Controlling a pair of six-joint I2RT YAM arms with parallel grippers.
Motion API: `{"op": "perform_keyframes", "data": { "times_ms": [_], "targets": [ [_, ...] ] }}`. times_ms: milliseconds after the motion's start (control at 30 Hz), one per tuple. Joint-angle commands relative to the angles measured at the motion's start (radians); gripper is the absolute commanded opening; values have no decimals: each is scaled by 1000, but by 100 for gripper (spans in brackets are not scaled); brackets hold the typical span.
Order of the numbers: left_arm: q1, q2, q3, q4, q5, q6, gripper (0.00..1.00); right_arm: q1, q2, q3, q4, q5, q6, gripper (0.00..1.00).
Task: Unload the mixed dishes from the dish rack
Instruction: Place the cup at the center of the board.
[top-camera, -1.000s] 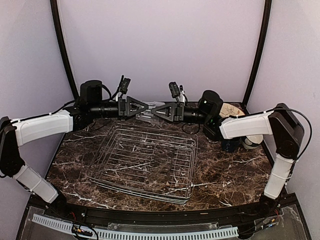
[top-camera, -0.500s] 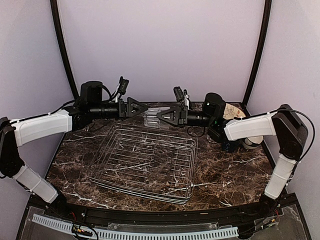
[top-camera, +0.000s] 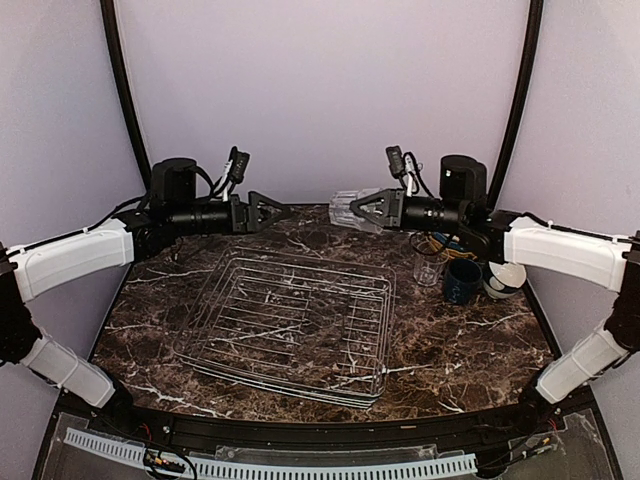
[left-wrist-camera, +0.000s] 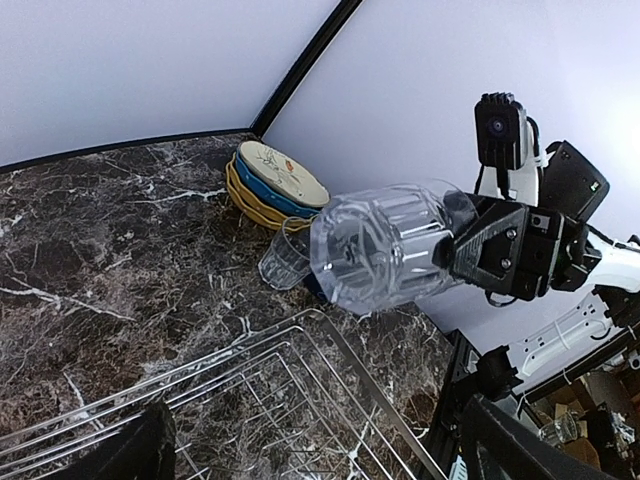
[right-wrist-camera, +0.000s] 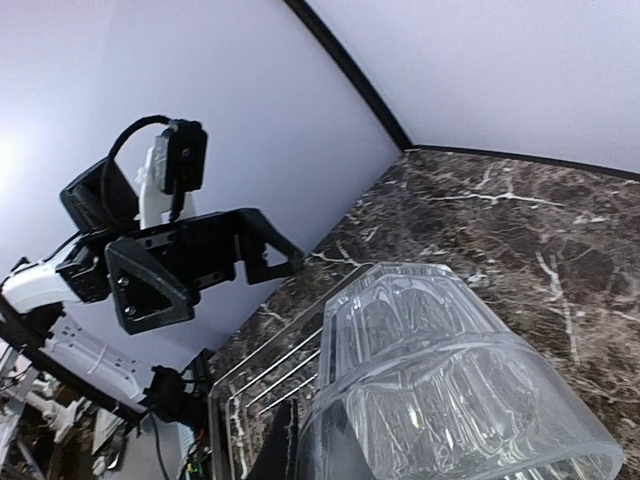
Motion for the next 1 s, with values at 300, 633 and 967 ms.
{"op": "perform_keyframes", "data": {
  "times_ms": [300, 633, 967],
  "targets": [
    [1, 2, 12, -8, 1, -2, 99, -13, 25, 303, -887, 759, -312, 0],
    [2, 14, 13, -8, 5, -6, 99, -91, 149, 414, -1100, 906, -364, 0],
    [1, 14, 14, -11, 4, -3, 99, -135, 232, 442, -1114, 908, -395, 0]
  ]
}}
